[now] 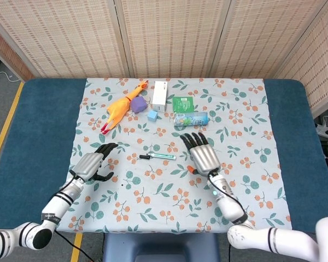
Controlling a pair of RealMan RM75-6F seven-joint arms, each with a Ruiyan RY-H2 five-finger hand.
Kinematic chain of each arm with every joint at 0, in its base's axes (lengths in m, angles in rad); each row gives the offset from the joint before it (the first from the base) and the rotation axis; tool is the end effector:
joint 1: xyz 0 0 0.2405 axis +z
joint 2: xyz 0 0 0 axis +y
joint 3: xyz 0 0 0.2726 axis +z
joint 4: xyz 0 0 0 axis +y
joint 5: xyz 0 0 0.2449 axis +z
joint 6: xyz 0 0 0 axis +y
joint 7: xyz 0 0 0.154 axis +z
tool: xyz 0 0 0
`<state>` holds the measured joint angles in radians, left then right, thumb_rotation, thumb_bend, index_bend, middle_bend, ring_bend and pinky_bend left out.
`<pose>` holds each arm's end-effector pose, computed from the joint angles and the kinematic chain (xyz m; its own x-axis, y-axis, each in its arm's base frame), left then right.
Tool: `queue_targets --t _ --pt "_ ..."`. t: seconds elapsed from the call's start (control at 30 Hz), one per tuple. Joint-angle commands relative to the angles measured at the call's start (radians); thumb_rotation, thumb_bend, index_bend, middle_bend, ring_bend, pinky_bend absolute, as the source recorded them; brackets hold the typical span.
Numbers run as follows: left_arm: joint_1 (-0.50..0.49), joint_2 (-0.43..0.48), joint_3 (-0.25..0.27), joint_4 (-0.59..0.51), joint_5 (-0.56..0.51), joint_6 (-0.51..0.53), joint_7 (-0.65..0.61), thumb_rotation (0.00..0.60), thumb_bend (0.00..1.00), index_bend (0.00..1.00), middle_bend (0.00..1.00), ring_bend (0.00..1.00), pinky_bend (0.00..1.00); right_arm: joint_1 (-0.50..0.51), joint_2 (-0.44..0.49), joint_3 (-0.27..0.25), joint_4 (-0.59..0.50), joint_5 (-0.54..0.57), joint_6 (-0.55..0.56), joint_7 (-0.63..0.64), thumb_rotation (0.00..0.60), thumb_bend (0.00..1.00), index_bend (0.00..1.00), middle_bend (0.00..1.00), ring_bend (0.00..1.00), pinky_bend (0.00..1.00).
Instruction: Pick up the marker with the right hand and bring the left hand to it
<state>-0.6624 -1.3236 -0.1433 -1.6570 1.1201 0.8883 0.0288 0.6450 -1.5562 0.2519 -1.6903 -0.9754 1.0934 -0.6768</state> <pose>-0.1927 0.3479 -0.0037 0.2061 0.4313 0.8784 0.9653 -0.2370 -0.1101 -0.1376 -0.3414 -0.0391 0.4646 -0.2093 0.8604 -0.8727 -0.2732 0.4048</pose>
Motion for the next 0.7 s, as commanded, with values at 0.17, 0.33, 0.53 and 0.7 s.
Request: queue_targets --t 0.17,0.33,0.53,0.7 --pt "0.244 0.164 0.156 -0.058 0.336 0.33 -0.113 0.6 0.35 0.0 0.0 0.0 0.26 -0.27 0.327 -0.196 -0.256 -0.1 0.344 -0.101 0.6 0.11 0.0 0.0 0.0 0.0" --pt "0.437 0.13 0.22 0.088 0.44 0.628 -0.092 0.6 0.35 0.0 0.0 0.0 0.09 -0.445 0.352 -0.283 -0.206 -0.221 0.542 0.051 0.6 0.11 0.0 0.0 0.0 0.0" --pt "0.503 0.046 0.183 0.262 0.424 0.723 0.019 0.6 0.36 0.0 0.0 0.0 0.03 -0.519 0.387 -0.314 -0.114 -0.297 0.559 0.218 0.6 0.11 0.0 0.0 0.0 0.0" --pt "0.506 0.05 0.163 0.29 0.414 0.71 -0.013 0.6 0.37 0.0 0.0 0.0 0.03 -0.527 0.389 -0.29 -0.094 -0.292 0.534 0.228 0.6 0.11 0.0 0.0 0.0 0.0"
